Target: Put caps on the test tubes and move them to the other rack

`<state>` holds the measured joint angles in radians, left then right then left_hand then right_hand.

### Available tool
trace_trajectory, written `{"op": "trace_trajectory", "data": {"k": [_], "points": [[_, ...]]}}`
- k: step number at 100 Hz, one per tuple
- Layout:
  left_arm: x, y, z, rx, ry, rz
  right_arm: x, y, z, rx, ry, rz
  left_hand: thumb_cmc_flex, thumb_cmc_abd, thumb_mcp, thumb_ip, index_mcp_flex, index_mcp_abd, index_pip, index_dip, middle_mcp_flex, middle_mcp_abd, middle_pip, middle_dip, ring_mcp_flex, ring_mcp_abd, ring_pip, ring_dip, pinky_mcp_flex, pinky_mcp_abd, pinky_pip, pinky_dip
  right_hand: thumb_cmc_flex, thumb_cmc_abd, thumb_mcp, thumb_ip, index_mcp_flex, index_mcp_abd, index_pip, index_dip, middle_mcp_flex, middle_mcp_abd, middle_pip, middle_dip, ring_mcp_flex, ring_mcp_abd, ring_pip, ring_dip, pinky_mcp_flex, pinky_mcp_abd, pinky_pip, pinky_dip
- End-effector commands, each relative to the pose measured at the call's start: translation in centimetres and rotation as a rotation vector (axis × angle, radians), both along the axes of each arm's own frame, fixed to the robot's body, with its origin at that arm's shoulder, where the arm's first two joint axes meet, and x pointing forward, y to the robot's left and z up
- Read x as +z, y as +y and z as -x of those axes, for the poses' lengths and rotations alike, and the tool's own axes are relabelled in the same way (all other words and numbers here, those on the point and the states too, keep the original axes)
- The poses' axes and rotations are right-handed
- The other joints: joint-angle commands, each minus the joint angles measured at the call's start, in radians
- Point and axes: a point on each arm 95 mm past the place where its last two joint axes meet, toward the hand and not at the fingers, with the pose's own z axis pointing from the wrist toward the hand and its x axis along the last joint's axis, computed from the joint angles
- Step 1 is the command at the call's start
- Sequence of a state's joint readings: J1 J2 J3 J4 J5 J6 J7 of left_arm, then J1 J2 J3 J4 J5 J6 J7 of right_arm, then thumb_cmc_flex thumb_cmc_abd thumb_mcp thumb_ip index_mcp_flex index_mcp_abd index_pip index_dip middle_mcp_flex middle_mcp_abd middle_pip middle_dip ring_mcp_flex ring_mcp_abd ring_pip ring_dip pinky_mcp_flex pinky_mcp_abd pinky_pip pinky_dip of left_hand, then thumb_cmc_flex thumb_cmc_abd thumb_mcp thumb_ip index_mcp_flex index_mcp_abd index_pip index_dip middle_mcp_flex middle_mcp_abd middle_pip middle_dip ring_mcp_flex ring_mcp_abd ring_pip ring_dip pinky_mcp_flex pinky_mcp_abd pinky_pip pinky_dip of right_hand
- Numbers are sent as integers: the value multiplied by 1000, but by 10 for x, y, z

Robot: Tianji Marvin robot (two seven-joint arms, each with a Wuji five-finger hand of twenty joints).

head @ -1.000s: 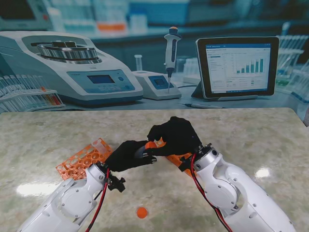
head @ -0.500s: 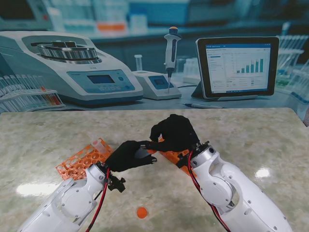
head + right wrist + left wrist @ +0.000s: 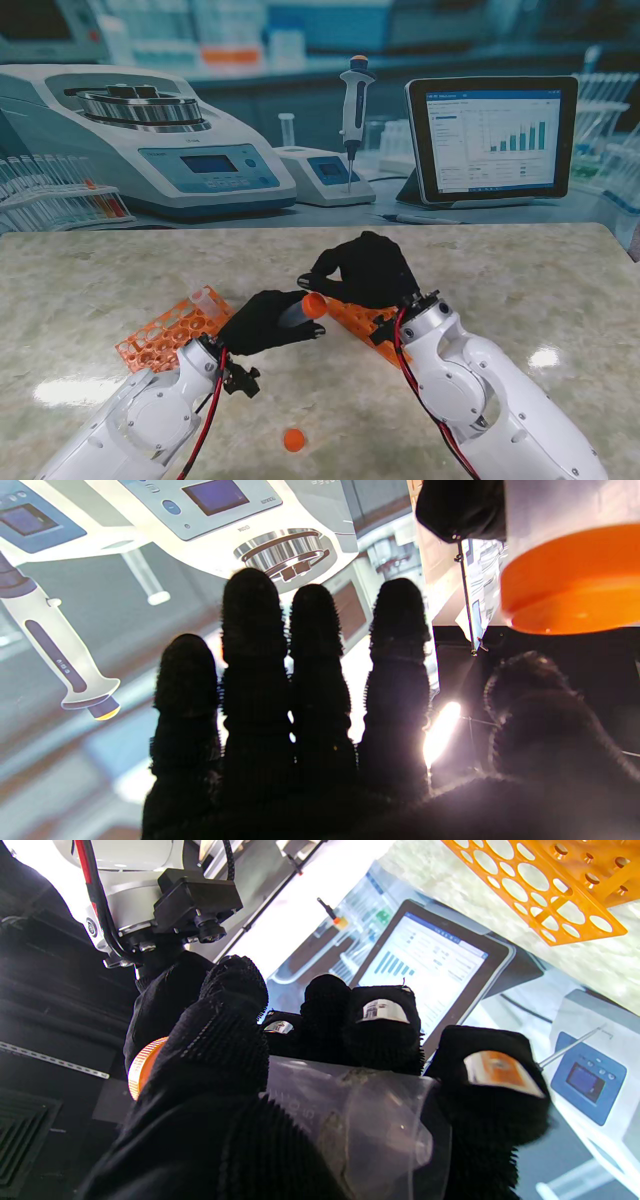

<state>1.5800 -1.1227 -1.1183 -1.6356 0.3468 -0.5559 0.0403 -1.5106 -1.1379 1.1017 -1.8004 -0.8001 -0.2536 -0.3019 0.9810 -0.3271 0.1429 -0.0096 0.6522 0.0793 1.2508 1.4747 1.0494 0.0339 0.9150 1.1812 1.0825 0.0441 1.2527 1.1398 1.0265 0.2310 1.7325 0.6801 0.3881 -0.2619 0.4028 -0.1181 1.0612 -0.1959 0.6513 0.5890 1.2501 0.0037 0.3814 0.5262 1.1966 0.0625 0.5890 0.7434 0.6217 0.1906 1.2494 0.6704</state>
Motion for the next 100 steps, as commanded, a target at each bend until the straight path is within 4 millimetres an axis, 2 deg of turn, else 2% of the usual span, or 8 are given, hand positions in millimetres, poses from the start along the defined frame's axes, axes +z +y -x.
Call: {"op": "trace_trajectory", "data": {"k": [1, 24, 29, 43, 60, 83, 87, 100], "points": [[1, -1, 1, -4, -2, 2, 0, -1, 6, 4, -5, 0, 40, 42, 0, 5, 28, 4, 58, 44, 6, -53, 1, 25, 13, -26, 10, 7, 30, -48, 93, 2, 16, 13, -16, 28, -60, 22, -42, -10, -43, 6, -30, -11, -35, -4, -35, -7, -37, 12, -17, 12], [1, -1, 1, -4, -2, 1, 0, -8, 22, 28, -40, 41, 40, 41, 0, 5, 27, 5, 58, 44, 7, -54, 2, 25, 13, -26, 10, 7, 30, -48, 93, 2, 69, -100, 9, 33, -153, 39, -101, -7, -108, -3, -53, -13, -71, -20, -63, -8, -65, 10, -35, 11], [1, -1, 1, -4, -2, 1, 0, -8, 25, 36, -45, 52, 40, 41, 0, 5, 27, 5, 58, 44, 7, -54, 2, 25, 13, -26, 10, 7, 30, -48, 93, 2, 63, -127, 13, 32, -172, 43, -113, -6, -121, -7, -57, -14, -81, -23, -69, -8, -71, 10, -40, 11], [1, -2, 1, -5, -1, 1, -1, -8, 31, 56, -59, 88, 40, 42, 0, 5, 28, 4, 59, 44, 6, -53, 1, 26, 13, -26, 10, 7, 30, -48, 93, 2, -5, -216, 121, 19, -206, 57, -165, 14, -153, -5, -70, -12, -99, -33, -91, -2, -80, 6, -58, 19], [1, -2, 1, -6, -1, 1, -2, -7, 31, 67, -62, 105, 40, 41, 0, 5, 28, 5, 59, 44, 6, -52, 2, 26, 13, -26, 10, 7, 29, -48, 93, 2, -13, -301, 165, 10, -205, 53, -157, 29, -150, -8, -62, -5, -97, -41, -89, 3, -78, 6, -58, 24], [1, -1, 1, -5, -1, 1, -3, -4, 26, 72, -58, 94, 40, 42, 0, 5, 28, 5, 58, 44, 6, -54, 2, 26, 12, -26, 10, 8, 28, -46, 92, 3, 76, -303, 183, -1, -149, 28, -101, 71, -83, -20, -15, 25, -53, -51, -61, 12, -47, 1, -43, 31], [1, -1, 0, -5, -1, 1, -3, -4, 25, 73, -56, 91, 40, 41, 0, 5, 28, 4, 58, 44, 6, -53, 2, 26, 12, -26, 10, 8, 28, -46, 92, 3, 135, -295, 128, -48, -148, 9, -69, 47, -67, -16, -8, 33, -40, -53, -50, 12, -38, 1, -36, 31], [1, -2, 1, -7, 0, 0, -4, -3, 23, 74, -44, 88, 39, 41, 0, 5, 28, 5, 58, 44, 6, -53, 2, 26, 12, -25, 10, 8, 28, -45, 92, 3, 253, -282, 48, -70, -183, -45, 141, -105, -25, -29, 8, 42, -10, -55, -31, 10, -21, -3, -24, 29]]}}
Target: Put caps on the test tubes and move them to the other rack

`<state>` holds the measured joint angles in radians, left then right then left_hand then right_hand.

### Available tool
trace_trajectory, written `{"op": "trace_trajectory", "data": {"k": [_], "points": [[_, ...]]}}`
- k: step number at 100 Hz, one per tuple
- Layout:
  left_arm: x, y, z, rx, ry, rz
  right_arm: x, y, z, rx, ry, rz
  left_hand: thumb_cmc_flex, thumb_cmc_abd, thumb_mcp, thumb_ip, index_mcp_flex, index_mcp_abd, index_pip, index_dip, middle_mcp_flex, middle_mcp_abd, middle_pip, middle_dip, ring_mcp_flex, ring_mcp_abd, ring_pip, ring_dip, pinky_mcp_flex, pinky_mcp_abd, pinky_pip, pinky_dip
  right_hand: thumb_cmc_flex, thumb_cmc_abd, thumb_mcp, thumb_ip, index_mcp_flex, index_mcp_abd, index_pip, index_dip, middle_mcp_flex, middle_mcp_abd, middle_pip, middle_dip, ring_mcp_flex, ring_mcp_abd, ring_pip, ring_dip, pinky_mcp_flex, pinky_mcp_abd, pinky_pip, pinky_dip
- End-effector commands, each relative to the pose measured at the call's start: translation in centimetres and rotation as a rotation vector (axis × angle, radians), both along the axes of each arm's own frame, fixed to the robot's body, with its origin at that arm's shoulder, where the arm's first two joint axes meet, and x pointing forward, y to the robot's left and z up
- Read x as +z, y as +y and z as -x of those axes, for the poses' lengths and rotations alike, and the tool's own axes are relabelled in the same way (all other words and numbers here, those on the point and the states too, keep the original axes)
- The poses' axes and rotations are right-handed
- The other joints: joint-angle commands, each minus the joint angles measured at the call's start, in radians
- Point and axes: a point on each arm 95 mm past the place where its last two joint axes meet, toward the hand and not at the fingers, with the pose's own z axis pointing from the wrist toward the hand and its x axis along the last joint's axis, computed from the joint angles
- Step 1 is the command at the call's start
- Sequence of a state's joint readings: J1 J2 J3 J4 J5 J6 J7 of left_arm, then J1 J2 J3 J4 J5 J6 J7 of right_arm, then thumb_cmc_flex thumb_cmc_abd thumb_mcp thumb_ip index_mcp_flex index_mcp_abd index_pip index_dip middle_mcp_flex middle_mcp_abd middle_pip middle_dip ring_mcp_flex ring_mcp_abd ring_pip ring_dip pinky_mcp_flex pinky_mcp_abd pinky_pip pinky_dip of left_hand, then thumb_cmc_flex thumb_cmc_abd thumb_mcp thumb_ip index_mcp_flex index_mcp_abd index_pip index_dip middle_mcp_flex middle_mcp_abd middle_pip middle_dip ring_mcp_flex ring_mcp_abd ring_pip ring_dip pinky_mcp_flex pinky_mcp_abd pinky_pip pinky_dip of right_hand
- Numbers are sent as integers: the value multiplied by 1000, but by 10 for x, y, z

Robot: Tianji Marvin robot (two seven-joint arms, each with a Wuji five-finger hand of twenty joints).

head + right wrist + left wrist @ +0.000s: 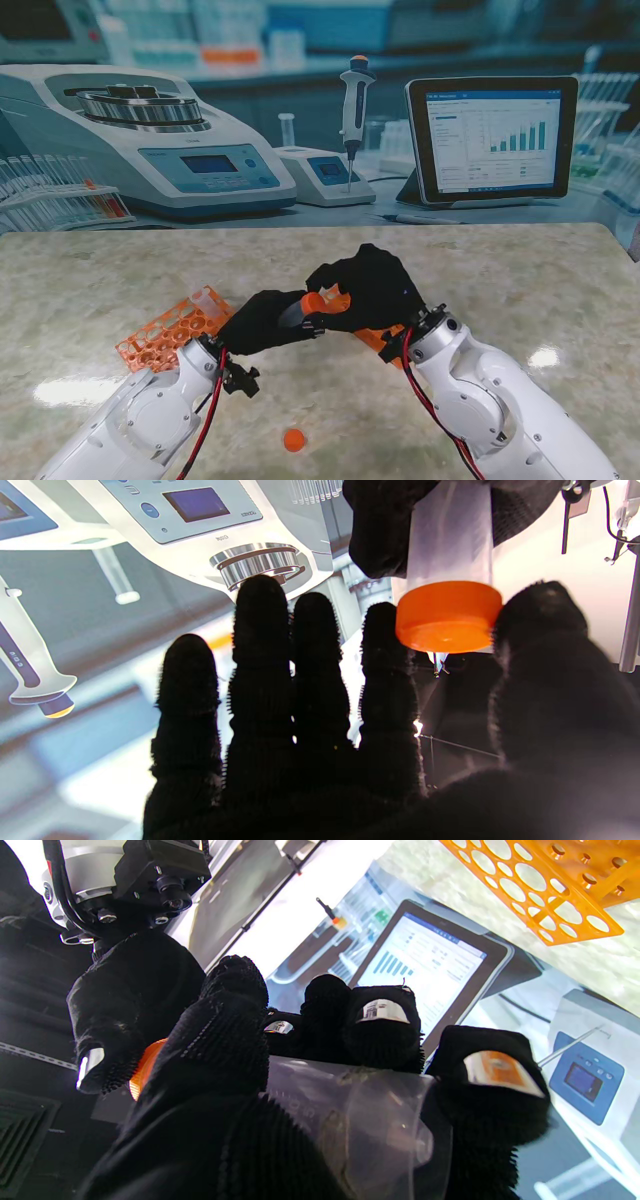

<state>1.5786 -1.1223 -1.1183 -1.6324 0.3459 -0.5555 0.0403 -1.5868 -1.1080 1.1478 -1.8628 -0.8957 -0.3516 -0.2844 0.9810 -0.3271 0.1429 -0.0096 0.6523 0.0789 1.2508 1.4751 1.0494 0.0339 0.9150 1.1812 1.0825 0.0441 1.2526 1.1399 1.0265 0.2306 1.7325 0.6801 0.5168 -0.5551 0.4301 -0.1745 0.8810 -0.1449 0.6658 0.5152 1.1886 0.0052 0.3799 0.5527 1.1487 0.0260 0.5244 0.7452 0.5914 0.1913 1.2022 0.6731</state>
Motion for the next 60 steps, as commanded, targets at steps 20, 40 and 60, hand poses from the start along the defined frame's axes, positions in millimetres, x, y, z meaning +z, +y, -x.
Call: {"op": "trace_trajectory", "data": {"k": [20, 40, 60], "points": [[2, -3, 1, -10, -1, 1, -4, 2, -3, 0, 29, -14, 40, 41, 1, 5, 28, 5, 58, 44, 6, -53, 2, 26, 12, -26, 10, 7, 28, -45, 92, 3, 221, 69, 24, -15, 43, -167, 260, -97, 105, -43, 38, 22, 89, -18, 70, 14, 36, -3, 47, 32], [2, -3, 2, -12, -1, 2, -5, 6, -5, 6, 41, -22, 40, 41, 1, 5, 28, 5, 58, 44, 6, -53, 1, 26, 13, -27, 11, 7, 28, -45, 92, 4, 219, 113, 11, -18, 78, -155, 301, -42, 138, -48, 66, 33, 115, -11, 104, 24, 52, 0, 71, 41], [2, -3, 2, -11, -3, 3, -6, 10, -7, 4, 41, -28, 40, 41, 1, 5, 28, 5, 59, 44, 7, -53, 2, 26, 13, -26, 11, 7, 28, -45, 92, 4, 159, 141, 6, -11, 171, -128, 241, 68, 179, -59, 105, 54, 150, -4, 151, 33, 77, 2, 99, 53]]}}
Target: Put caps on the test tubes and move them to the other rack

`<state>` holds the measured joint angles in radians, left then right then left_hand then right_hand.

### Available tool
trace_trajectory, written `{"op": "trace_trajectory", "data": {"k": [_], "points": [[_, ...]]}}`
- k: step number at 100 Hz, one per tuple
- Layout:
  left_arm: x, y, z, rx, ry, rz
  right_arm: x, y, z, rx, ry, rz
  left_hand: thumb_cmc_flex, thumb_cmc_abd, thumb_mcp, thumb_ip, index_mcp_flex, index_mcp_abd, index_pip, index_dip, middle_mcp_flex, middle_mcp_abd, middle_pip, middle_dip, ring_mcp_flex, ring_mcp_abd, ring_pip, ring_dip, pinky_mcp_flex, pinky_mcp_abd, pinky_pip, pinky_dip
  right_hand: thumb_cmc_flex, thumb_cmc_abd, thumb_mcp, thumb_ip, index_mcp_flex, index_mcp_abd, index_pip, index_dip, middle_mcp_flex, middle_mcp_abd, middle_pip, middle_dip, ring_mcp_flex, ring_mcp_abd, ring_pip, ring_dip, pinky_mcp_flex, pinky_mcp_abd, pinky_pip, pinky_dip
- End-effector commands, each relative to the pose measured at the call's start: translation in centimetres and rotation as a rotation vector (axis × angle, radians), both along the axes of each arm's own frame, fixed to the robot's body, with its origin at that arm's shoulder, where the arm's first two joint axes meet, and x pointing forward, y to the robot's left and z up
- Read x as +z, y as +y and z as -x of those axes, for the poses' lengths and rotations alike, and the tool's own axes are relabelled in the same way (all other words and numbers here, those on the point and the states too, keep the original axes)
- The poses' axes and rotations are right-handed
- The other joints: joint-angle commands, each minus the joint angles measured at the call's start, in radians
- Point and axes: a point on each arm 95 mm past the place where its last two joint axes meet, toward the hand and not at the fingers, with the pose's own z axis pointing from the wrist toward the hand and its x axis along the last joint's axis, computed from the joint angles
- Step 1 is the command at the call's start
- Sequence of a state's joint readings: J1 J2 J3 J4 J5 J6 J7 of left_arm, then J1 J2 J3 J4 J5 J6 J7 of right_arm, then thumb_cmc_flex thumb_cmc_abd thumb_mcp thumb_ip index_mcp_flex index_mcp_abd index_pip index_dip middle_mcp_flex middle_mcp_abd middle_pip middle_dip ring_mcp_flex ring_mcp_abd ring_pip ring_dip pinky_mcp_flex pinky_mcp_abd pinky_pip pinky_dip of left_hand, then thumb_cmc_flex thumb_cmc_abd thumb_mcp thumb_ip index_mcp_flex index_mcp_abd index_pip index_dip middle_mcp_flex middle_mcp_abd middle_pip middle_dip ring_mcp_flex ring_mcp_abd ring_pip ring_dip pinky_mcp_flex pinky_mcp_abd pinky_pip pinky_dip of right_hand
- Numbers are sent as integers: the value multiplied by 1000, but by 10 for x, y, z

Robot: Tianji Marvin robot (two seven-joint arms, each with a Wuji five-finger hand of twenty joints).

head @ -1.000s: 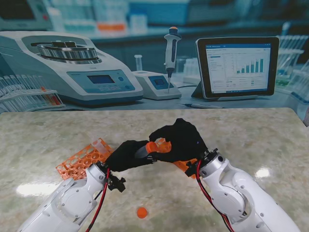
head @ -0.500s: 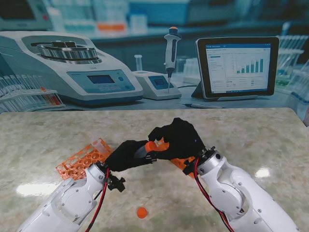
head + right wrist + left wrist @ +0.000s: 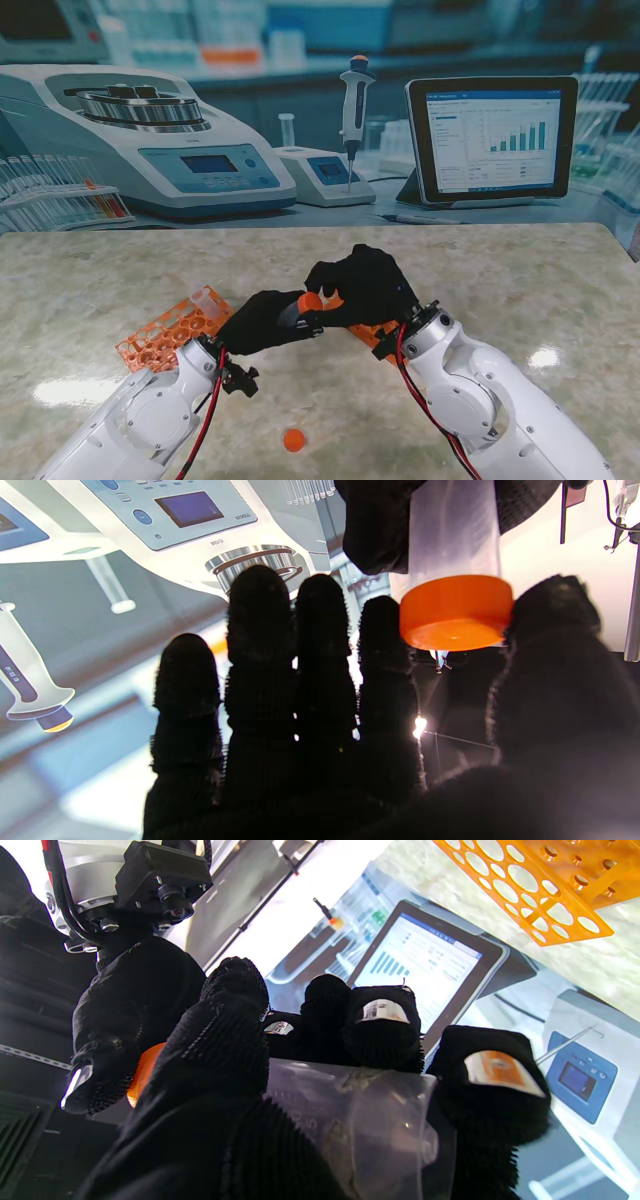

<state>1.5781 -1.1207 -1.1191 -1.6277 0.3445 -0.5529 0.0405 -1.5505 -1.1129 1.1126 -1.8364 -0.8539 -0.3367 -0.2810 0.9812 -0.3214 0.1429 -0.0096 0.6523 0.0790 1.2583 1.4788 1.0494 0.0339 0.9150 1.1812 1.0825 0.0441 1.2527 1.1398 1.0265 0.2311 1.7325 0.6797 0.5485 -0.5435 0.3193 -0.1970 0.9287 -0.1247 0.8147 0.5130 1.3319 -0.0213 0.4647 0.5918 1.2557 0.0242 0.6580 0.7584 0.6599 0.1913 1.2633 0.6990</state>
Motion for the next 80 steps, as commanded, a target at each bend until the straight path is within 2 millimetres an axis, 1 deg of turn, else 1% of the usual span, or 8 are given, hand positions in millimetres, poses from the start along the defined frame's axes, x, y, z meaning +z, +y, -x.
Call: {"op": "trace_trajectory", "data": {"k": [1, 6, 22, 24, 33, 42, 58, 80], "points": [[4, -5, 3, -16, -8, 6, -5, 3, 0, -6, 14, -2, 40, 36, 1, 5, 28, 5, 51, 40, 7, -53, 2, 26, 13, -26, 11, 7, 28, -46, 92, 4, 126, 131, 117, 12, 126, -148, 93, 72, 38, -32, 22, 15, 43, -2, 18, 20, 9, 2, 39, 28], [3, -5, 3, -16, -9, 6, -5, 4, -1, -7, 16, -3, 39, 35, 1, 5, 28, 5, 51, 40, 6, -54, 2, 26, 13, -26, 11, 7, 28, -46, 92, 4, 107, 136, 132, 12, 151, -142, 60, 123, 42, -34, 28, 20, 45, -1, 32, 20, 12, 2, 43, 30], [3, -5, 3, -16, -8, 6, -6, 6, -2, -14, 23, -9, 39, 35, 0, 5, 28, 5, 51, 40, 7, -54, 2, 26, 13, -26, 11, 7, 28, -46, 92, 4, 67, 162, 142, 28, 197, -129, 56, 169, 60, -36, 44, 28, 48, 4, 65, 29, 18, 5, 58, 37], [3, -5, 3, -16, -8, 6, -6, 6, -2, -15, 23, -10, 40, 35, 1, 5, 28, 4, 51, 40, 7, -54, 2, 26, 13, -26, 11, 7, 28, -46, 92, 4, 54, 162, 159, 31, 209, -126, 29, 213, 62, -36, 46, 30, 47, 5, 77, 21, 18, 5, 61, 39], [3, -5, 2, -16, -8, 5, -7, 8, -2, -20, 27, -13, 40, 34, 1, 5, 27, 4, 51, 40, 7, -54, 2, 26, 13, -26, 11, 7, 28, -46, 92, 4, 27, 174, 173, 49, 235, -122, 25, 256, 74, -36, 56, 35, 49, 6, 102, 24, 22, 6, 70, 43], [3, -5, 2, -16, -8, 6, -7, 9, -3, -30, 29, -13, 39, 35, 1, 5, 27, 5, 51, 40, 7, -54, 2, 26, 13, -26, 11, 7, 28, -46, 92, 4, -15, 175, 214, 80, 266, -119, 8, 350, 85, -39, 64, 37, 48, 6, 128, 18, 30, 5, 79, 44], [3, -5, 2, -16, -8, 5, -8, 10, -7, -51, 37, -16, 40, 34, 1, 5, 28, 4, 51, 40, 7, -54, 2, 26, 13, -26, 11, 7, 28, -46, 92, 5, -54, 184, 205, 78, 312, -137, 32, 379, 112, -45, 79, 41, 54, 8, 161, 25, 45, 8, 90, 45], [3, -4, 2, -16, -9, 5, -7, 9, -13, -81, 49, -38, 39, 35, 1, 5, 28, 5, 51, 40, 7, -53, 2, 26, 13, -26, 11, 7, 28, -46, 92, 5, -153, 268, 175, 75, 363, -171, 99, 400, 117, -40, 133, 39, 52, 26, 205, 12, 53, 16, 104, 43]]}}
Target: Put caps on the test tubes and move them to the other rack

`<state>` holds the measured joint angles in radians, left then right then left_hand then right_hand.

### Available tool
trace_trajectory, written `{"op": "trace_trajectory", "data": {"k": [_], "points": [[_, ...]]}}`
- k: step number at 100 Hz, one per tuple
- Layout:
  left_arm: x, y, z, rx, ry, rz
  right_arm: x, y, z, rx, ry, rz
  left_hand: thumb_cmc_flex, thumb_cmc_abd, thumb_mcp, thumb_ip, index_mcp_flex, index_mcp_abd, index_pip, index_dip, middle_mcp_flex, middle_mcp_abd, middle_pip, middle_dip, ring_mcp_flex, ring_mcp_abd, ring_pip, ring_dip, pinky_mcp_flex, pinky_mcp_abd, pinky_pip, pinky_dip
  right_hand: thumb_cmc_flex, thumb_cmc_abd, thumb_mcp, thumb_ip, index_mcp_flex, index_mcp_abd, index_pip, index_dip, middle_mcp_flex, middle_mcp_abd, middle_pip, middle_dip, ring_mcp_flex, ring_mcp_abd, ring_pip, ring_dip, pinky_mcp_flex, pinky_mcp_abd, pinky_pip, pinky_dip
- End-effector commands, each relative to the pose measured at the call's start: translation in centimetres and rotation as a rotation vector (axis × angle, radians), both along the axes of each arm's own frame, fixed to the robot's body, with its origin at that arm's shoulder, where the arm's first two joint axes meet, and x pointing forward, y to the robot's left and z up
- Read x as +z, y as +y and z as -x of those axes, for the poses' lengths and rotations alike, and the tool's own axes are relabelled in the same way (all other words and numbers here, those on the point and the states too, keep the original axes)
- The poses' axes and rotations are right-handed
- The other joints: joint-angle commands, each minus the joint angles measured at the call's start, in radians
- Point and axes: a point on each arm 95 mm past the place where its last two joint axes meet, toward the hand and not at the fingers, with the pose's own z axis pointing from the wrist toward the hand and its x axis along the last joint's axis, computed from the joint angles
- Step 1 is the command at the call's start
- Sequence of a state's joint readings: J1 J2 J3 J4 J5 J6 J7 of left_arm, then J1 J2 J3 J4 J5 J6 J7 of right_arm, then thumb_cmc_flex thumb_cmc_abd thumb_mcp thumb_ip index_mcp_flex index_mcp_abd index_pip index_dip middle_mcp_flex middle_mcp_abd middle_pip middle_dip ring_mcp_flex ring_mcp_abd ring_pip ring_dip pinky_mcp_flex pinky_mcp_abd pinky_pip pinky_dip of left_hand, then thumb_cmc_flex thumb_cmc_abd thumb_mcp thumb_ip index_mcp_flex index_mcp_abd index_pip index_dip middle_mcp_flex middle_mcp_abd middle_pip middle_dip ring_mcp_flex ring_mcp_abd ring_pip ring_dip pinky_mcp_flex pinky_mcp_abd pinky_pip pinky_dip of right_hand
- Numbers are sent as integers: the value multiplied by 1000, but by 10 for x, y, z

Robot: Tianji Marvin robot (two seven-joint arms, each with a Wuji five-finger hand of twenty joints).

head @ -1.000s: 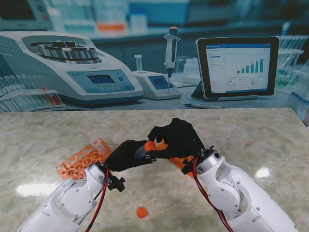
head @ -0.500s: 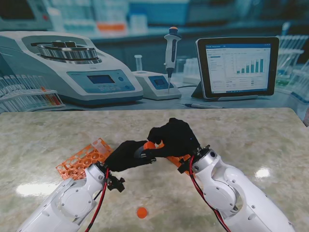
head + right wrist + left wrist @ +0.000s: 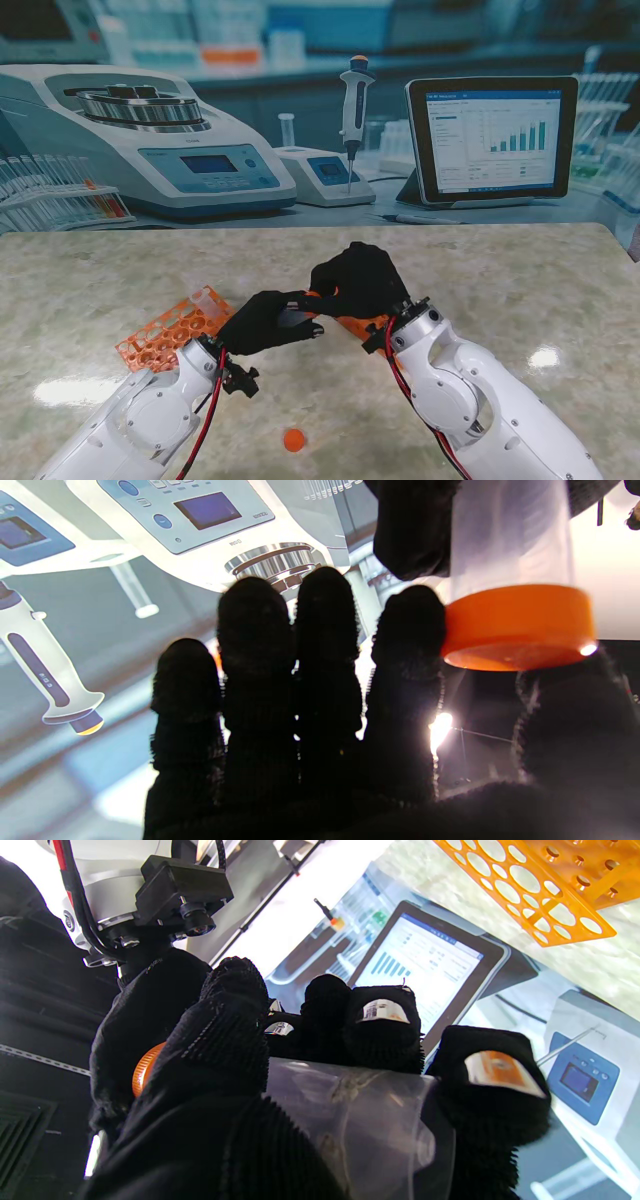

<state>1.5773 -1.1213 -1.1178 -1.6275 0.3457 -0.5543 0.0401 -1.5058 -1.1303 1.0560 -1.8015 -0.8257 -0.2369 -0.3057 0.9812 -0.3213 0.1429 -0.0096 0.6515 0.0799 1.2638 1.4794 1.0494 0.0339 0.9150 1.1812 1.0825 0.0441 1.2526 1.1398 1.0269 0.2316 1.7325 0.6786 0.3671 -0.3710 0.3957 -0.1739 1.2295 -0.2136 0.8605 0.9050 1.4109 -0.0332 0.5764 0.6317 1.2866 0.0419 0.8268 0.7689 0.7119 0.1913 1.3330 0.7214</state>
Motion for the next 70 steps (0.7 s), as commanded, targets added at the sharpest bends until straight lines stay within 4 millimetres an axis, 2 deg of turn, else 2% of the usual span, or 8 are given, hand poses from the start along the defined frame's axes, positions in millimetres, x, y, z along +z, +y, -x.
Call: {"op": "trace_trajectory", "data": {"k": [1, 6, 16, 22, 33, 54, 70], "points": [[3, -4, 2, -13, -7, 5, -3, -1, -3, -19, 14, -8, 39, 35, 1, 5, 29, 4, 46, 39, 6, -53, 2, 26, 13, -26, 11, 7, 27, -46, 92, 6, 25, 102, 96, 52, 63, -83, 56, 7, 39, -27, 21, -2, 21, 10, 37, 1, 1, 17, 36, 21], [3, -3, 2, -13, -7, 6, -4, -2, -3, -20, 24, -14, 38, 35, 1, 5, 29, 4, 46, 39, 6, -54, 1, 26, 13, -26, 11, 7, 27, -46, 92, 6, 30, 139, 45, 61, 58, -82, 71, -38, 36, -21, 19, -25, 18, 23, 44, -9, -3, 28, 43, 23], [3, -3, 2, -13, -7, 5, -3, -3, -4, -24, 35, -28, 39, 35, 1, 5, 28, 3, 46, 39, 6, -53, 1, 26, 13, -26, 11, 6, 27, -46, 92, 6, 21, 172, 21, 64, 57, -70, 63, -55, 33, -3, 8, -32, 15, 36, 37, -13, -16, 35, 45, 26], [3, -3, 2, -12, -7, 5, -3, -4, -4, -31, 36, -29, 38, 35, 1, 5, 28, 3, 46, 39, 6, -54, 1, 26, 13, -26, 11, 6, 27, -46, 91, 6, 23, 207, -17, 70, 43, -53, 8, -96, 27, 7, -32, -47, 13, 37, 6, -24, -30, 34, 40, 26], [3, -3, 2, -11, -8, 5, -2, -8, -1, -40, 41, -37, 39, 35, 1, 5, 28, 4, 46, 39, 6, -54, 1, 26, 13, -26, 11, 6, 27, -46, 91, 6, 42, 243, -74, 81, -54, -8, -97, -124, -44, 35, -103, -52, -12, 43, -94, -31, -86, 32, 10, 26], [3, -3, 2, -8, -9, 5, 0, -18, 10, -42, -7, -15, 39, 35, 1, 5, 29, 4, 46, 39, 6, -55, 1, 26, 13, -26, 11, 6, 27, -46, 91, 6, 39, 157, -76, 88, -248, 46, -267, -175, -185, 41, -194, -74, -85, 15, -180, -11, -138, 16, -34, 18], [3, -3, 1, -9, -9, 4, 0, -23, 21, -20, -36, 13, 39, 35, 1, 5, 28, 4, 46, 39, 7, -54, 2, 26, 13, -26, 12, 6, 27, -46, 91, 6, 33, 96, -37, 88, -323, 58, -326, -197, -245, 37, -218, -81, -125, 3, -222, -5, -159, 11, -59, 15]]}}
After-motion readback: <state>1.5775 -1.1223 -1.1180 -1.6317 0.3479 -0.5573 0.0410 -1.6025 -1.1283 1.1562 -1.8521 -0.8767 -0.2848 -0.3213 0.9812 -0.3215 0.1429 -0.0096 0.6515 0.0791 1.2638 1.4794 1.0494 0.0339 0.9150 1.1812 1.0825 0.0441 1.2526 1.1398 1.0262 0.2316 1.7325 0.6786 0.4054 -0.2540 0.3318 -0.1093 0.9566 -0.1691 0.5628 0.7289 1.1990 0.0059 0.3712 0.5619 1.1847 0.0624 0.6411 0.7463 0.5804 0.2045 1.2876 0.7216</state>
